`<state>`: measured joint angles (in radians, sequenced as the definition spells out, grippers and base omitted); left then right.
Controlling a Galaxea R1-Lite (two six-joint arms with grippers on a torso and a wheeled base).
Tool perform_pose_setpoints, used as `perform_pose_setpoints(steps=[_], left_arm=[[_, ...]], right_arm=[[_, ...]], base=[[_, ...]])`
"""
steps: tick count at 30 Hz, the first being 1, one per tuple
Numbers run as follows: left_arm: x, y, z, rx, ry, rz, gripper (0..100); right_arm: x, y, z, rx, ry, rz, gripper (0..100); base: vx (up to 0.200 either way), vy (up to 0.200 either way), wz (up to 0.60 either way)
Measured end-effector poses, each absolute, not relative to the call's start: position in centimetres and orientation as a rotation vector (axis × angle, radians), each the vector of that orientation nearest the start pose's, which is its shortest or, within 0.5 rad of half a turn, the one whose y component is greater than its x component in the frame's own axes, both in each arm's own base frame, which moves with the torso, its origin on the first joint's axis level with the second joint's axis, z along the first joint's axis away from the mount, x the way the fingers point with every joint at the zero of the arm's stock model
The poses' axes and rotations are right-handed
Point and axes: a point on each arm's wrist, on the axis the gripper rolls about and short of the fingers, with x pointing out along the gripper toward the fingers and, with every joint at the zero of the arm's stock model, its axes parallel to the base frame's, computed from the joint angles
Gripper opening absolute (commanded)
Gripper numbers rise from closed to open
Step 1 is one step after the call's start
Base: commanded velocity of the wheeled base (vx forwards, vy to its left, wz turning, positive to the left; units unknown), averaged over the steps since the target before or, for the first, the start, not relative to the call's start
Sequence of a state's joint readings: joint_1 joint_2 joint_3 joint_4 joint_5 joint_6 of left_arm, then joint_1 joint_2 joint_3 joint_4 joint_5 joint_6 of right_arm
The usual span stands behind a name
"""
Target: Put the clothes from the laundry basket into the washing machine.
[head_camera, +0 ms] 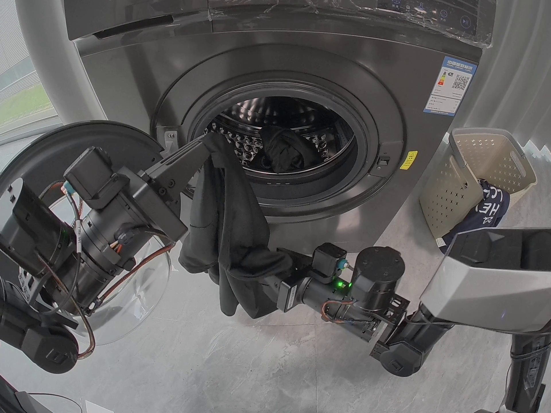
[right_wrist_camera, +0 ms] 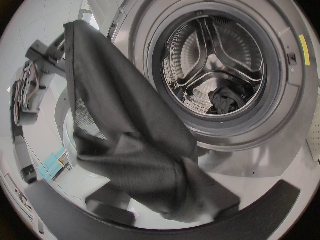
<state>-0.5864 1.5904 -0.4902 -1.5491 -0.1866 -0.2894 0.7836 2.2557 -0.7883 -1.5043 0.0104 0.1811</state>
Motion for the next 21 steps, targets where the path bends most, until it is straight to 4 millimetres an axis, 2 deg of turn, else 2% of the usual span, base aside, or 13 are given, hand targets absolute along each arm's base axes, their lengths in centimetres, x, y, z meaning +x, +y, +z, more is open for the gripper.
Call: perform_pose_setpoints(steps=[5, 12, 21], left_arm=[[19.9, -13.8, 22.6, -0.364, -0.350, -0.826, 0], [19.4, -13.7, 22.9, -0.366, -0.364, -0.841, 0], [19.2, -13.7, 23.0, -0.368, -0.365, -0.847, 0]], right_arm=[[27.9, 28.1, 5.0, 0.147, 0.055, 0.797, 100], [28.8, 29.4, 3.5, 0.117, 0.046, 0.806, 100], [31.2, 30.8, 4.0, 0.148, -0.046, 0.793, 100]], base=[[0.000, 0.000, 0.00], [0.000, 0.000, 0.00], [0.000, 0.000, 0.00]])
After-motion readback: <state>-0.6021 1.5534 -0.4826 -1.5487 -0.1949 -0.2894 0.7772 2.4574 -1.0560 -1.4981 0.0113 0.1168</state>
